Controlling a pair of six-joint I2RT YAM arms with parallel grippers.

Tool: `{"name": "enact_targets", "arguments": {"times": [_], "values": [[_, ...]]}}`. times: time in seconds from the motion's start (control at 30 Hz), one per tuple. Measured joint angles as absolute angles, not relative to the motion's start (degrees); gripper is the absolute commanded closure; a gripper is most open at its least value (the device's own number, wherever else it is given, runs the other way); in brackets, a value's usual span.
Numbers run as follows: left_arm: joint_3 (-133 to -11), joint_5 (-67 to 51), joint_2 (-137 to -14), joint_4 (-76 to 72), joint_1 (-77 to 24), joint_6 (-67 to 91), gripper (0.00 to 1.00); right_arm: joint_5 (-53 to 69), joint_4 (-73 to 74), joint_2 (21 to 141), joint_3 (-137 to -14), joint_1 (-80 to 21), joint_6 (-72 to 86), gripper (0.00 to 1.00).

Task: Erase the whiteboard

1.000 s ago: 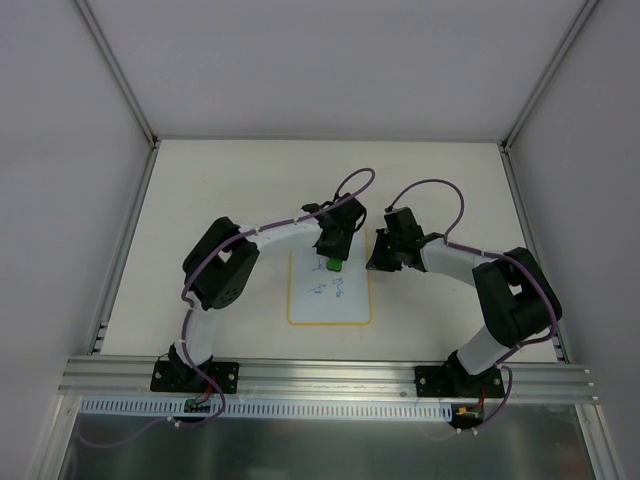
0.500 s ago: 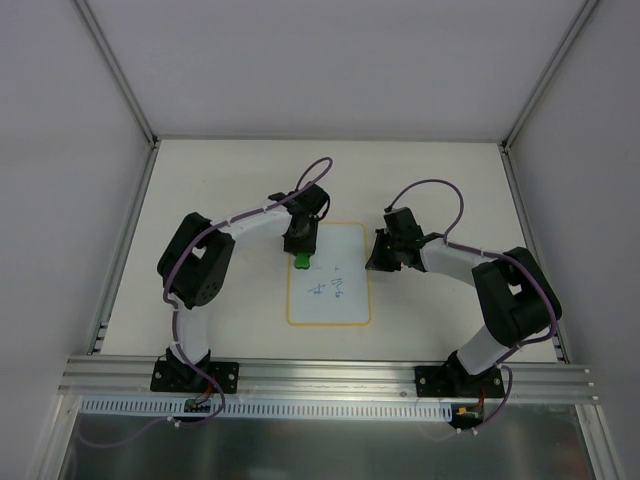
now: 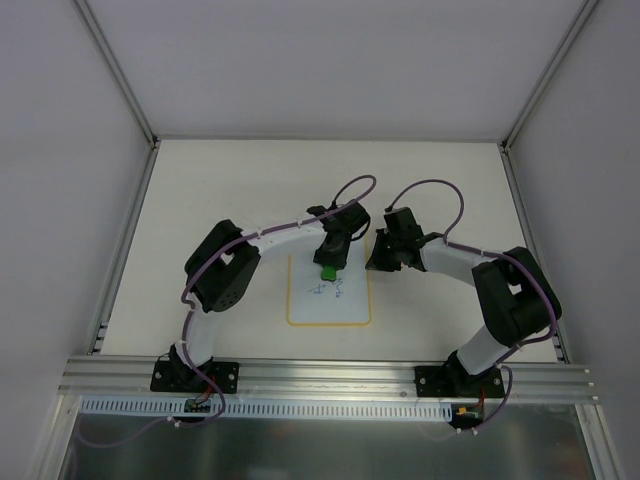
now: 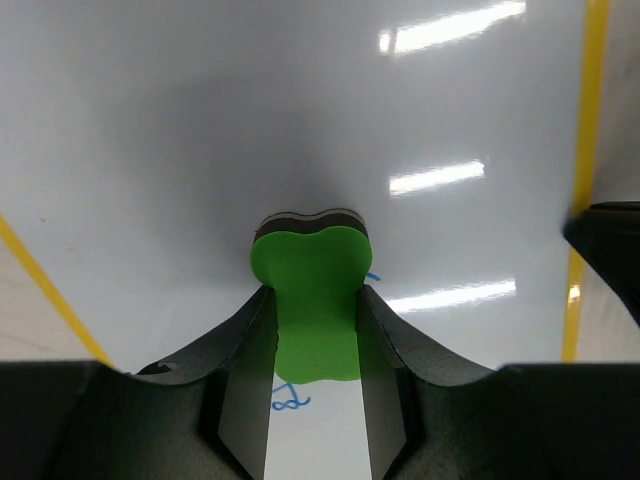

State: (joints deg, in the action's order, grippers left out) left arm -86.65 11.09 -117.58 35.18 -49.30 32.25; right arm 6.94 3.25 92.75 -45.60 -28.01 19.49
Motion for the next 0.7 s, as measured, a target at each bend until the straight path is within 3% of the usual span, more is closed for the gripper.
{"name": "enact_targets", "arguments": {"times": [0.33,0.7], "values": [[-87.9,11.4,-118.5,35.1,-51.3,33.6,1.0,6.9,3.2,92.7,-45.5,-28.0,20.1,1.0],[-74.8,10.5,-110.0,28.3,-48.4,34.4,1.0,7.2,2.7,92.7,-45.3,-28.0,20.8,1.0]]}}
